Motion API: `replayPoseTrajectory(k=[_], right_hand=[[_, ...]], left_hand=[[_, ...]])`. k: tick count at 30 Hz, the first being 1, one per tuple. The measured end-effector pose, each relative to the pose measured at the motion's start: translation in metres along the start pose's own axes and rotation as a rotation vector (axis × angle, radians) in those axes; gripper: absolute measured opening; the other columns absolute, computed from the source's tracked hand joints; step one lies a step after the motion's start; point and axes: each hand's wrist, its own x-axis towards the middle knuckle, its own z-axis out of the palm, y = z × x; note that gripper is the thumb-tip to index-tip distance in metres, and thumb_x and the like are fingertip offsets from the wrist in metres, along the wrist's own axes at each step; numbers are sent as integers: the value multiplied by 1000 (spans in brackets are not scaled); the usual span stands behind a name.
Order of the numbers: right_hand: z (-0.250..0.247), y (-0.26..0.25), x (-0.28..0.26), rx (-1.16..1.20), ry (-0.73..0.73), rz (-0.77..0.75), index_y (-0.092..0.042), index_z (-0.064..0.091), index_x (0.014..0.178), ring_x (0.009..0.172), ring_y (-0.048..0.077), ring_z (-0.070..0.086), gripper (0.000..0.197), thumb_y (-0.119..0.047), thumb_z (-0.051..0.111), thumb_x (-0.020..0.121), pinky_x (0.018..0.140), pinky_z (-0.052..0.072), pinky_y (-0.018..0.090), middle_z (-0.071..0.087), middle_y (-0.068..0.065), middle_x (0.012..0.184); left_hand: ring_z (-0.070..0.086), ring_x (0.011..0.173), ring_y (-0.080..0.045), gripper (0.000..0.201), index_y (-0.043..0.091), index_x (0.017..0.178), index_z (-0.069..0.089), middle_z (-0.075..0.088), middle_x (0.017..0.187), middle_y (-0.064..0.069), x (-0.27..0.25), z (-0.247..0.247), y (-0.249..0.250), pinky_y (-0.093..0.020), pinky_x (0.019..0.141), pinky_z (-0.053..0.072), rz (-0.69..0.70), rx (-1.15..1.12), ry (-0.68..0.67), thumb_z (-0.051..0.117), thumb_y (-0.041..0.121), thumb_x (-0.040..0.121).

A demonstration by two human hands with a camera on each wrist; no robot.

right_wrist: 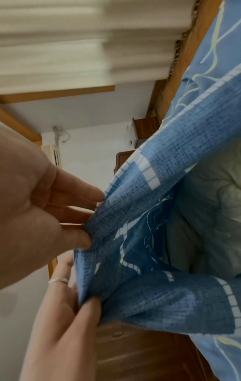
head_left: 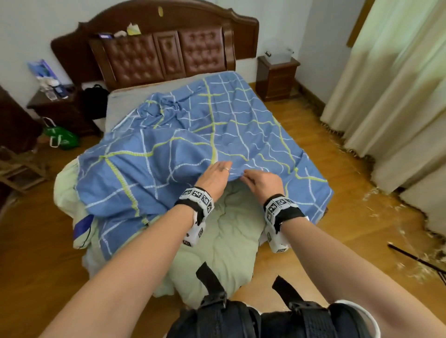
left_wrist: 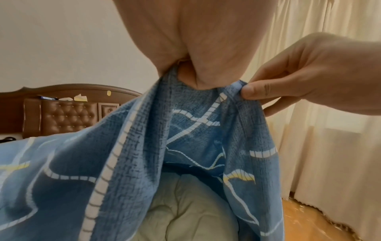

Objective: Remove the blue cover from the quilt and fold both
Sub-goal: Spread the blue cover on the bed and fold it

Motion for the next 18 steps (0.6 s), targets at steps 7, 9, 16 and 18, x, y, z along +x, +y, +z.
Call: replayPoseTrajectory(k=[7,9,16,18], right_hand=[[10,-43,-30,-39,140,-17,-23,77,85,85,14,73,27,-37,54,89,60,58,31,76,-9,98],[8,-46,-44,-59,118,-5,-22,76,85,84,17,72,21,-33,59,89,61,57,32,75,-7,94],[-11,-35,-74,-96,119,34,-20,75,84,81,23,70,12,-27,65,84,59,57,35,74,-3,87],[-18,-31,-81,-100,104,39,-19,74,83,80,24,69,7,-23,68,83,57,56,36,72,-1,83]], left_hand=[[12,148,-32,85,10,149,23,-4,162,-15,-20,27,-46,-36,120,15,135,-184,-151,50,-21,75],[18,146,-32,87,12,150,21,-4,162,-11,-25,27,-42,-38,119,20,130,-223,-181,45,-23,75],[60,109,-41,73,24,143,31,56,131,-18,-43,3,-15,-45,89,46,120,-288,-146,33,-16,82],[61,106,-41,70,26,140,32,61,126,-15,-45,2,-3,-45,86,47,109,-249,-113,33,-15,83]])
